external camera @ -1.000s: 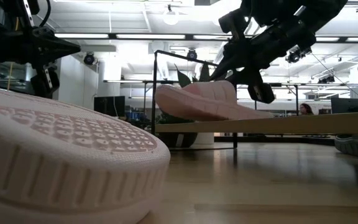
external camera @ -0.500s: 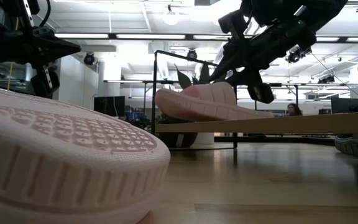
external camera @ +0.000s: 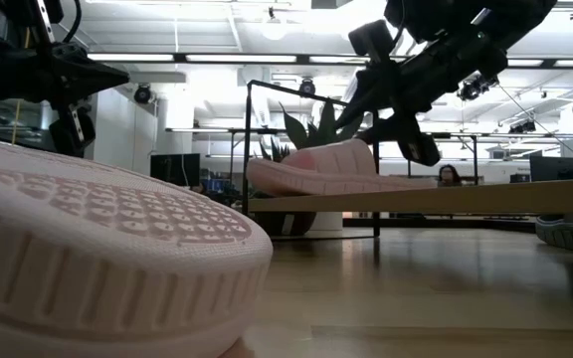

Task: Pick and place slides into the shelf
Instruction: Put the top right pink slipper on the shelf, then put the pink slipper on the shelf

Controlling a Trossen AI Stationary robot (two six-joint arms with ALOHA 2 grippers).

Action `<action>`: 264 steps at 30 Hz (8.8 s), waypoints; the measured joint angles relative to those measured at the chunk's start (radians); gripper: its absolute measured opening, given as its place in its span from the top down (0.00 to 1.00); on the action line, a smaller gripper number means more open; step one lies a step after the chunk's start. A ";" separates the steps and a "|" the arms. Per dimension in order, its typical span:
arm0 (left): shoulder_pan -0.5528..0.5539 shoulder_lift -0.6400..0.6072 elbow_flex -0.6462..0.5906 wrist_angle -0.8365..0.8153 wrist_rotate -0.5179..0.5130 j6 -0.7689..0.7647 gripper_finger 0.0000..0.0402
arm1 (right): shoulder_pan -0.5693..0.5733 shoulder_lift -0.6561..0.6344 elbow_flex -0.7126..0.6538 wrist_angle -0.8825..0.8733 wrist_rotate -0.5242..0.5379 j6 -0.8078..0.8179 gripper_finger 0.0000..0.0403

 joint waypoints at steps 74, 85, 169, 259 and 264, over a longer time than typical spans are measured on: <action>-0.397 0.806 0.377 0.051 0.247 -0.379 1.00 | 0.224 -0.591 0.000 -0.691 0.110 -0.080 0.71; -0.569 0.854 0.377 0.048 0.288 -0.656 1.00 | 0.357 -0.591 0.000 -0.702 0.132 -0.080 0.71; -0.752 1.135 0.376 0.006 -0.002 -0.840 0.09 | 0.570 -0.591 -0.001 -0.725 0.423 -0.034 0.71; -0.659 1.252 1.170 -0.611 -0.135 0.054 0.94 | 0.570 -0.591 -0.001 -0.769 0.458 -0.008 0.71; -0.660 1.252 1.310 -0.685 -0.207 0.210 0.94 | 0.570 -0.591 -0.001 -0.774 0.459 0.005 0.71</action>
